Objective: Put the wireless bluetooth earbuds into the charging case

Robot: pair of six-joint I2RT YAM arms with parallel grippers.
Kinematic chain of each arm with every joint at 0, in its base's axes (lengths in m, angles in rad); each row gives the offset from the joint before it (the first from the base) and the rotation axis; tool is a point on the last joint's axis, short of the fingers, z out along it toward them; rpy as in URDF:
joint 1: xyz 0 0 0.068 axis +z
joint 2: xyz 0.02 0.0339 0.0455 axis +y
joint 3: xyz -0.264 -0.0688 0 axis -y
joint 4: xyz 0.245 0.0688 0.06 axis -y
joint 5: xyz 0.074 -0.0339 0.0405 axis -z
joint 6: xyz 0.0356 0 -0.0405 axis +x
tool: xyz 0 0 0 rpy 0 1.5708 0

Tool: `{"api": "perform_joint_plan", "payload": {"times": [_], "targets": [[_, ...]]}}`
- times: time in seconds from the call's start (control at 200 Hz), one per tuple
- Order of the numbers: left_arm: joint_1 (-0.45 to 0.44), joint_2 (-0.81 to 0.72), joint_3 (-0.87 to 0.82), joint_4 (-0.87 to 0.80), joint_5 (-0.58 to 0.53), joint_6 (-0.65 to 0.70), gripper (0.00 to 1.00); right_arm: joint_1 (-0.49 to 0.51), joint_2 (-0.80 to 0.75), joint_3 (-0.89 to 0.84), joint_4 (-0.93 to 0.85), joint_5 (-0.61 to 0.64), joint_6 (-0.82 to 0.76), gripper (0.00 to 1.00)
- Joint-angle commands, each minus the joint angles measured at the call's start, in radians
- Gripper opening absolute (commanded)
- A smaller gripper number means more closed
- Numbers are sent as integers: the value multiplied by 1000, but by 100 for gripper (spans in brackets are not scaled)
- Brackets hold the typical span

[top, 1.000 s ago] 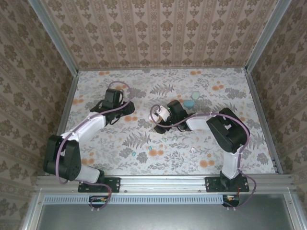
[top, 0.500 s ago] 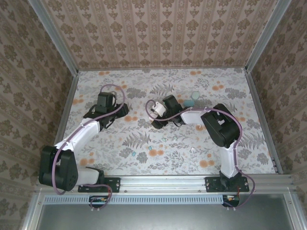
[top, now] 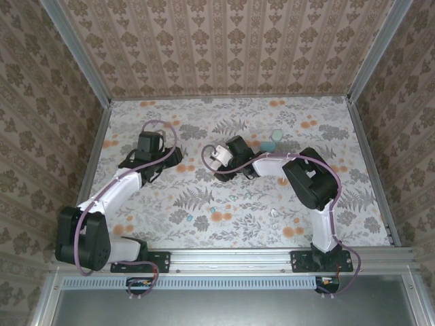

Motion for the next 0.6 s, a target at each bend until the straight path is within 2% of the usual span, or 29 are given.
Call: {"api": "perform_joint_plan", "payload": {"times": [0.0,0.19,0.39,0.46,0.595], "targets": [[5,-5,-14,22,33,-3,50,20,54,-4,-45,49,-27,53],[3,10,-9,31,96,-3,51,21,-26,-84,42,8,-27,47],[3,3,-8,49,150,7,53,21,-142,-161,99,-48,-21,47],[3,-10,-16,85,205,22,55,24,-200,-191,112,-69,-52,46],[2,-58,-46,212,382,46,60,34,-341,-255,174,-76,-164,46]]}}
